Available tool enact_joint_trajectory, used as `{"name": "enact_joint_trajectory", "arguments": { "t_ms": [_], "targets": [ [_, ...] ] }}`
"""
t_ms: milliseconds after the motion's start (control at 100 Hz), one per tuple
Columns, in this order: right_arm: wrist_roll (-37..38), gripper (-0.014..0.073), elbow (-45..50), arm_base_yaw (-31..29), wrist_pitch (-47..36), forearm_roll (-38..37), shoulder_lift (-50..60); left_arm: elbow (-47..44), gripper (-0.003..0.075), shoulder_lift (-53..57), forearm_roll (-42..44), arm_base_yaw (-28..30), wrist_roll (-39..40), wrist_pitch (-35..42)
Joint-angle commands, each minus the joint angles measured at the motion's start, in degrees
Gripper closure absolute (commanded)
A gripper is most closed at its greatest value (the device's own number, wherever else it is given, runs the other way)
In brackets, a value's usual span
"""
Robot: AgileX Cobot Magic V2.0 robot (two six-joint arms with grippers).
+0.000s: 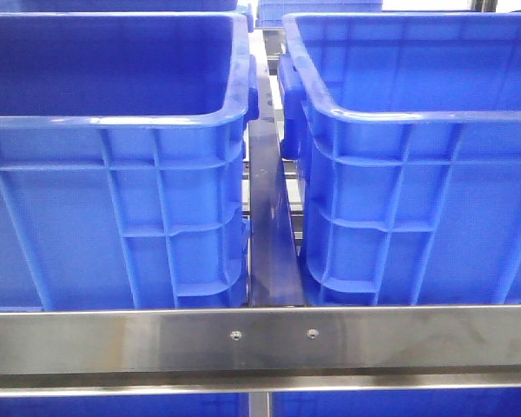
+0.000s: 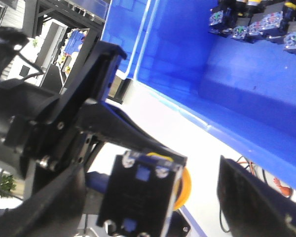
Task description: Pick red and yellow buttons and place in box
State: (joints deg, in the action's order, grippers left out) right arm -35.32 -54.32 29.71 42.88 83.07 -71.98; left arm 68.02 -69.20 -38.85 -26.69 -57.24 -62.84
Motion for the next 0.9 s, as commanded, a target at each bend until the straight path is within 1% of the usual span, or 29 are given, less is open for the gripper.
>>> {"name": "enact_joint_trajectory", "arguments": {
  "t_ms": [0,500,550,720,890],
  "targets": [
    [-0.3,0.0022,-2.1,0.0,0.2,3.3,1.3,2.0,0.0739,1.1,-1.3,-0.5,1.9,1.4],
    [-0.3,0.0025,-2.1,1.3,0.6,3.4,0.8,2.0,0.0739,1.1,0.3,-0.5,3.8,1.1],
    [-0.3,0.0041,-2.1,1.3,0.9,3.4,0.2,2.0,0.0739,1.1,0.3,-0.5,3.8,1.0],
    [-0.3,0.0143,-2.1,1.3,2.4,4.9,-1.6,2.0,0.0739,1.1,0.3,-0.5,3.9,0.7],
    [-0.3,0.0198,-2.1,1.3,2.6,5.3,-1.9,2.0,0.0739,1.1,1.2,-0.5,4.4,0.5]
  ]
}}
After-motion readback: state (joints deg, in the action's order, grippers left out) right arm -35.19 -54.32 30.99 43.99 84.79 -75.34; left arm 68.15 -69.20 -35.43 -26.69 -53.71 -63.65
